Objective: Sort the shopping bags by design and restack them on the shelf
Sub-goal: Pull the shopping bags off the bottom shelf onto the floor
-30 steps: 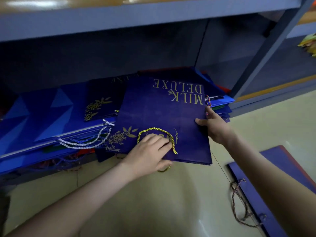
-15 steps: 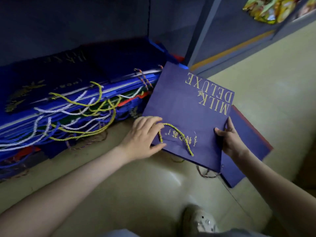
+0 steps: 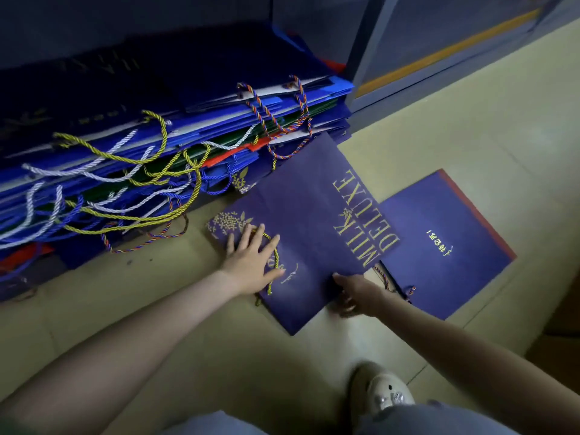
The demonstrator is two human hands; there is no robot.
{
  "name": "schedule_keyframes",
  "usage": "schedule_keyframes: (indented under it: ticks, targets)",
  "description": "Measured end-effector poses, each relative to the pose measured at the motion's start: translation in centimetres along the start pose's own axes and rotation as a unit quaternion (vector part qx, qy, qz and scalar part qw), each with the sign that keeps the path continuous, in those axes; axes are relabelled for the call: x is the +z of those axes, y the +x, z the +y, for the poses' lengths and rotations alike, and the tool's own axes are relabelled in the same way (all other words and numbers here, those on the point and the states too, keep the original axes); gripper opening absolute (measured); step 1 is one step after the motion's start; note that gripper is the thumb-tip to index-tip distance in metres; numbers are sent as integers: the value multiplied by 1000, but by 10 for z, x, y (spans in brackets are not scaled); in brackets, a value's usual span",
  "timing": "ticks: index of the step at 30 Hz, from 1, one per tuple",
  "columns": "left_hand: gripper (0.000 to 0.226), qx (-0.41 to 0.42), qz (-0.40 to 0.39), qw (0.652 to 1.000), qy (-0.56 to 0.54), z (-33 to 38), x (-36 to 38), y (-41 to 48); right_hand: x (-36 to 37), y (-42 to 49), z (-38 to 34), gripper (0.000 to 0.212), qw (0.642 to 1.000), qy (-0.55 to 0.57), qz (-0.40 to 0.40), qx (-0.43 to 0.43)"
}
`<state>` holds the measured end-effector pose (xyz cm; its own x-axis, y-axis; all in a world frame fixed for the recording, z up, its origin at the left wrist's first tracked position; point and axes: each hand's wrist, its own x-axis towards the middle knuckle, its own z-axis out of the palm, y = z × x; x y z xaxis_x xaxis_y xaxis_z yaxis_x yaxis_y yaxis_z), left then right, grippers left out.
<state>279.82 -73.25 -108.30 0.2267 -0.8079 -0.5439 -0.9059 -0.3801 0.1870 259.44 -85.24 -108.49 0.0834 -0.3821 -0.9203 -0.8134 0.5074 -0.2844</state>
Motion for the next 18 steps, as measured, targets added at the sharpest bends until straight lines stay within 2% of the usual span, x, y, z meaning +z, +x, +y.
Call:
schedule_keyframes:
  ticks: [1,2,3,4,5,6,7,8,9,10,11,15,18]
  targets:
    - [80,-13,-4,1000,2,-2,6,0,1,-1,-3,40,990,-141,-10,4]
    - [83,-24,-12,1000,1,-3,12,0,2,-7,-8,42,958,-286,6,-20]
    - [86,-36,-25,999,-4,-5,19,1,3,-7,-12,38,908,-408,52,-79]
    - [90,-51,-43,998,-10,-6,26,2,2,-3,-16,35,849,-486,125,-165]
    - [94,-66,-64,996,-12,-8,32,2,1,3,-19,42,781,-526,208,-265]
    - [97,-79,-82,993,-5,-10,38,1,1,9,-22,61,713,-554,260,-342]
    - [99,-89,-97,991,9,-12,43,0,-1,15,-25,83,670,-582,268,-374]
    - [99,-96,-107,989,20,-15,46,-3,-4,22,-26,100,667,-608,230,-365]
    - [100,-103,-116,988,25,-19,49,-6,-6,29,-25,108,689,-613,178,-343]
    - [101,-112,-125,985,27,-23,49,-10,-7,37,-21,111,711,-616,125,-315]
    - [103,-123,-136,983,28,-29,48,-14,-6,45,-16,110,717,-622,86,-301]
    - [109,-168,-174,970,41,-57,47,-35,24,51,-4,106,683,-630,41,-367]
    - [108,-176,-183,966,39,-70,47,-50,43,49,-6,104,665,-647,46,-371]
